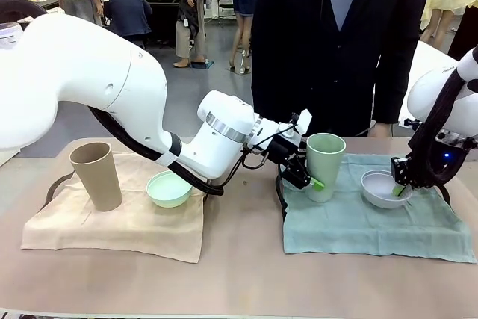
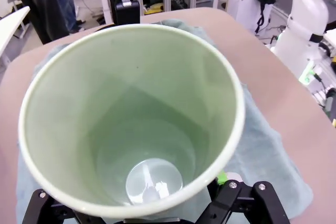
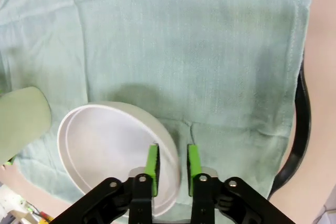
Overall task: Set up a tray with a mat and arrange the tableware.
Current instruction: Place the Picnic Bowl and Reusable plastic cup back onto the Handle tray in front of the human's position.
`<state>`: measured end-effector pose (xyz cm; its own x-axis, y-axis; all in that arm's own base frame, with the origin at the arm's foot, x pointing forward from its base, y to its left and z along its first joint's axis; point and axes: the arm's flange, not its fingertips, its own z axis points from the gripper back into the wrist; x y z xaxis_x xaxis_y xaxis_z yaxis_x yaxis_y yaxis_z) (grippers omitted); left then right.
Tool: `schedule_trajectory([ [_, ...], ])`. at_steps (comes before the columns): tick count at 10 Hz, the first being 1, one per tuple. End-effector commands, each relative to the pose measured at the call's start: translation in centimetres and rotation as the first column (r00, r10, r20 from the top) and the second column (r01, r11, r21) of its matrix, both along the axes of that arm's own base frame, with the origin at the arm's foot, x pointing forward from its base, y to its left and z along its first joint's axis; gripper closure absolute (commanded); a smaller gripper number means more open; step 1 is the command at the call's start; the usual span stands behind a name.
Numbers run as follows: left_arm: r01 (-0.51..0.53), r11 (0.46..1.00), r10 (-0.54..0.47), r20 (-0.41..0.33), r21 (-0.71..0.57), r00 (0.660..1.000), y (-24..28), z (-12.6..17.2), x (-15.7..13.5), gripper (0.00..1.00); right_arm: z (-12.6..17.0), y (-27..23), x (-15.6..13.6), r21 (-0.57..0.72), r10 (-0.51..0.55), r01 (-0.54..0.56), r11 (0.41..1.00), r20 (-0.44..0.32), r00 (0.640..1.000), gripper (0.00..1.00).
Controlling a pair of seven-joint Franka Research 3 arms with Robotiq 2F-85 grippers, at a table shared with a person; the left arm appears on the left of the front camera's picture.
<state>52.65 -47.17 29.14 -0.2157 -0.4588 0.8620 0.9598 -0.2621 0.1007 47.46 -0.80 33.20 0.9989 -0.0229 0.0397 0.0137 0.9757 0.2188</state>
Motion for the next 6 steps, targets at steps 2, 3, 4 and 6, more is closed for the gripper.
schedule_trajectory([
  [2,-0.056,0.994,0.061,-0.039,0.098,0.997,0.5,0.8,0.2,0.00,2.0,-0.7,-2.0,-0.051,0.001,0.002,0.999,0.049,0.999,0.00],
  [3,-0.085,0.984,0.097,-0.070,0.157,0.993,1.0,1.0,0.4,0.00,2.9,-1.0,-2.8,-0.070,-0.003,0.007,0.998,0.064,0.998,0.00],
  [4,-0.119,0.973,0.137,-0.079,0.197,0.988,1.7,1.2,0.6,0.00,3.8,-1.4,-3.6,-0.079,0.001,0.005,0.997,0.078,0.997,0.00],
  [6,-0.166,0.953,0.195,-0.094,0.253,0.976,3.1,2.0,0.6,0.00,4.9,-1.9,-5.5,-0.103,0.019,-0.009,0.995,0.094,0.995,0.33],
])
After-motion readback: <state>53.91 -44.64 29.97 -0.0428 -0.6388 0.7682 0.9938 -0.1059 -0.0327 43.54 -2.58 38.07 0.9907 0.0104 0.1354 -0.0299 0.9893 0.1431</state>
